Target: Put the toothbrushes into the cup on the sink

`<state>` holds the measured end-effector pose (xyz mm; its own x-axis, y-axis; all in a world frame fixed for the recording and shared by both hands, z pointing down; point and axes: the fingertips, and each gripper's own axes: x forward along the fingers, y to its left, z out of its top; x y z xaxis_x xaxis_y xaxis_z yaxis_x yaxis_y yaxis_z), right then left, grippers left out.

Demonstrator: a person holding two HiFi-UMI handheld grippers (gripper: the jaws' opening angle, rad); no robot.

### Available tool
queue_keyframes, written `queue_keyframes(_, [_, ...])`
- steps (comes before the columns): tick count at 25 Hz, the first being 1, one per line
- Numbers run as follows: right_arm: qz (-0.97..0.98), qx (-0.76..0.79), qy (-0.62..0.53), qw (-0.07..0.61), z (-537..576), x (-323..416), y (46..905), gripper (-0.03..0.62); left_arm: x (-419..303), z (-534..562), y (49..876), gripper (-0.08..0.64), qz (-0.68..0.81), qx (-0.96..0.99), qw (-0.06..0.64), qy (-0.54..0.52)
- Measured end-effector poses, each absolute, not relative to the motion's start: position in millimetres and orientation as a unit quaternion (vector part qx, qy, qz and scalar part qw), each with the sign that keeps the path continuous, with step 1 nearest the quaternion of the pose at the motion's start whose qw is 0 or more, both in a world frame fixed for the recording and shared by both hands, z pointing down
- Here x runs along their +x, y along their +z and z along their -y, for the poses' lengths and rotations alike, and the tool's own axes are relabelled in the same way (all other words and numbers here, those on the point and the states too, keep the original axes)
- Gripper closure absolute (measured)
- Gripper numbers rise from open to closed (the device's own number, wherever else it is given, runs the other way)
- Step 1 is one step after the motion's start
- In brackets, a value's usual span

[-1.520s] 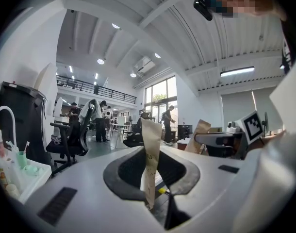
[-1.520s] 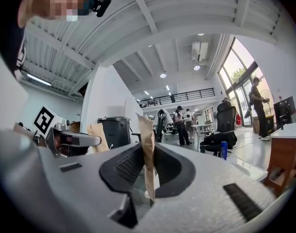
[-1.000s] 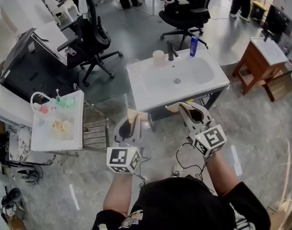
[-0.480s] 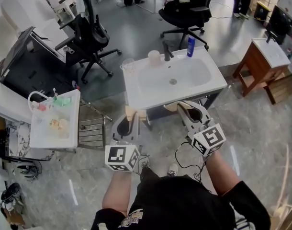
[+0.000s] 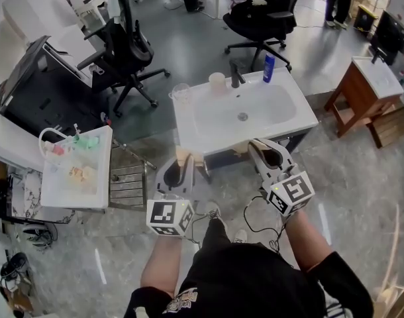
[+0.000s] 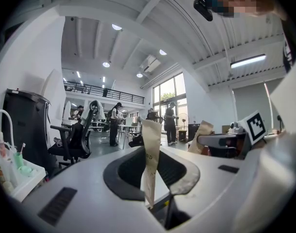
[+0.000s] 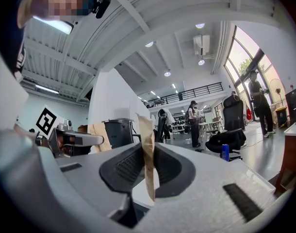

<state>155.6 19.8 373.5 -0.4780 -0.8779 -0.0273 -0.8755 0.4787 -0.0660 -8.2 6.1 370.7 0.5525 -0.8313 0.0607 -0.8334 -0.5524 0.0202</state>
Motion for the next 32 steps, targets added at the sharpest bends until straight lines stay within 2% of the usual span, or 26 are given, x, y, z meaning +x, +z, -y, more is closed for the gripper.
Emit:
queue_keyframes(17, [-0.849,-0.527,-0.032,0.008,97,120,384,0.532,-44,117,383,0.503,0.459,0.887,0.043,0.008])
queue_keyframes(32, [-0.849,-0.528,-0.017,-0.018,195,55,377,0.532,-90,214,391,0.503,0.440,0.896,0.058,-0.015])
